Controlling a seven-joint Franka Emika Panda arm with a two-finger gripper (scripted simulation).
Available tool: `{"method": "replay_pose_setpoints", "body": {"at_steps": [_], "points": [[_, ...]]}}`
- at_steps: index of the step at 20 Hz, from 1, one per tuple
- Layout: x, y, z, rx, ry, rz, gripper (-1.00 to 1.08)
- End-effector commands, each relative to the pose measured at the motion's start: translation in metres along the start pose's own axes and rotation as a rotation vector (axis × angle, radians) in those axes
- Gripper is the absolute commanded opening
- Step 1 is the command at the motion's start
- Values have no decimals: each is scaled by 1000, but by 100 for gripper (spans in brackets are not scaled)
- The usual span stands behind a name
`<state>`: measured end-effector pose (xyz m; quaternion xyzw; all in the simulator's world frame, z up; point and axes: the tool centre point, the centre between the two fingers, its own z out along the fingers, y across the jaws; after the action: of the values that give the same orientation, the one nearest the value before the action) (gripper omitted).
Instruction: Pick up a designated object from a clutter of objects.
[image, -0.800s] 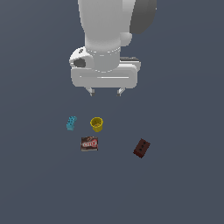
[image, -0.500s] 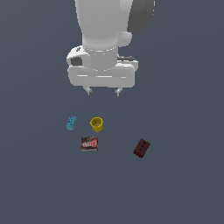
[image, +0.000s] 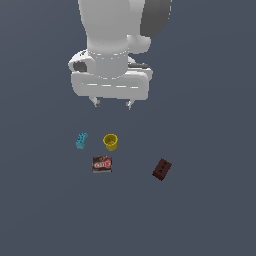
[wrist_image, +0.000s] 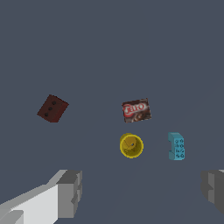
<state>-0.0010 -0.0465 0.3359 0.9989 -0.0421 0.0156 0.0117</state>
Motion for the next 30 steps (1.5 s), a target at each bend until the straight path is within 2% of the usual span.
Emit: {"method": "replay_pose_setpoints", "body": {"at_steps": [1,12,21,30], "points": [[2,-3,3,2,-1,7,100],[28,-42,46,23,-10,110,100],[54,-105,116,36,-27,269,100],[63,-168,194,29,-38,432,100]]}}
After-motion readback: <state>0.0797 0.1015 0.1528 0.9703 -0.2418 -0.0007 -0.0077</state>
